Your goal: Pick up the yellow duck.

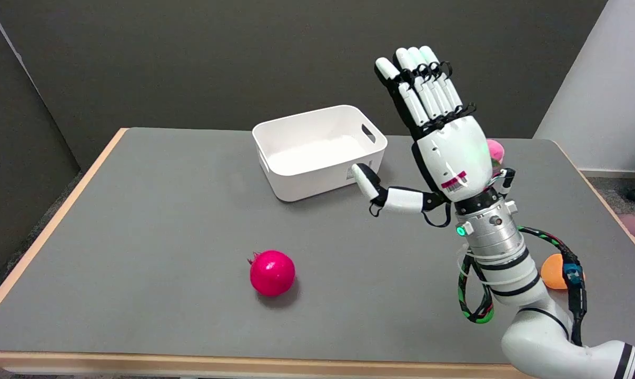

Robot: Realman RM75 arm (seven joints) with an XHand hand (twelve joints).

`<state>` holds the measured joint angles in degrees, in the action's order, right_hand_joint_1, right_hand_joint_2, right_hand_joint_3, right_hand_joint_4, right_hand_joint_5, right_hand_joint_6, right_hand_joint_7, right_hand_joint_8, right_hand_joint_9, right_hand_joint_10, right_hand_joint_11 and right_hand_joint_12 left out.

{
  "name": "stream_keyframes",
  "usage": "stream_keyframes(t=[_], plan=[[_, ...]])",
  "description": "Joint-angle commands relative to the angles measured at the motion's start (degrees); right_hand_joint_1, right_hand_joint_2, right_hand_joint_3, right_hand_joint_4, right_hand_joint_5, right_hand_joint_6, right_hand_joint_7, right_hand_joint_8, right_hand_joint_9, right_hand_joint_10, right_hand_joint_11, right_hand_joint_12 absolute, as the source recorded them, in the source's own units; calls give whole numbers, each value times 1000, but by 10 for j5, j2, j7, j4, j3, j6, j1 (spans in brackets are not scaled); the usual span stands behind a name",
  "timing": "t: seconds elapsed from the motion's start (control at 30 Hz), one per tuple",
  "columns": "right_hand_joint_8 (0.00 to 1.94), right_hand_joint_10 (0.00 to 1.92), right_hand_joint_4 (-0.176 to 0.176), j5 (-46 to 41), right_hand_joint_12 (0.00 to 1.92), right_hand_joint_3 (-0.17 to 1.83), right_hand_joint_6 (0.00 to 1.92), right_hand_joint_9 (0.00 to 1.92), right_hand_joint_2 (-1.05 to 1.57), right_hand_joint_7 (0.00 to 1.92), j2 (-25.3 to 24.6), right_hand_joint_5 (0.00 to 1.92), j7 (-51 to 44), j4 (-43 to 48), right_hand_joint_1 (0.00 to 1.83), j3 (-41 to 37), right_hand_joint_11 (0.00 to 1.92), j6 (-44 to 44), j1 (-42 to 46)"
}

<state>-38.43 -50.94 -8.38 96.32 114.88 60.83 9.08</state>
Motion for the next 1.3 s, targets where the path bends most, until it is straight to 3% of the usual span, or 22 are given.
stream_keyframes(t=[0.03,0.33,0.43,0.67,0.93,1.3], plan=[[-1,-1,16,-21,-1,834,214,-1,666,-1,6,-1,-1,-17,425,-22,-1,-10,11],[14,-1,5,-190,-1,884,187,-1,626,-1,66,36,-76,10,484,-155,-1,15,174],[38,-1,9,-209,-1,813,261,-1,675,-1,62,21,-87,9,444,-188,-1,43,227],[74,-1,5,-260,-1,935,223,-1,625,-1,34,50,-88,-20,475,-220,-1,100,296],[74,0,6,-320,-1,935,227,-1,625,-1,16,50,-84,-65,458,-167,-1,214,342],[72,-1,1,-382,61,929,203,-1,611,-1,10,49,-69,-154,449,-19,-1,284,270]])
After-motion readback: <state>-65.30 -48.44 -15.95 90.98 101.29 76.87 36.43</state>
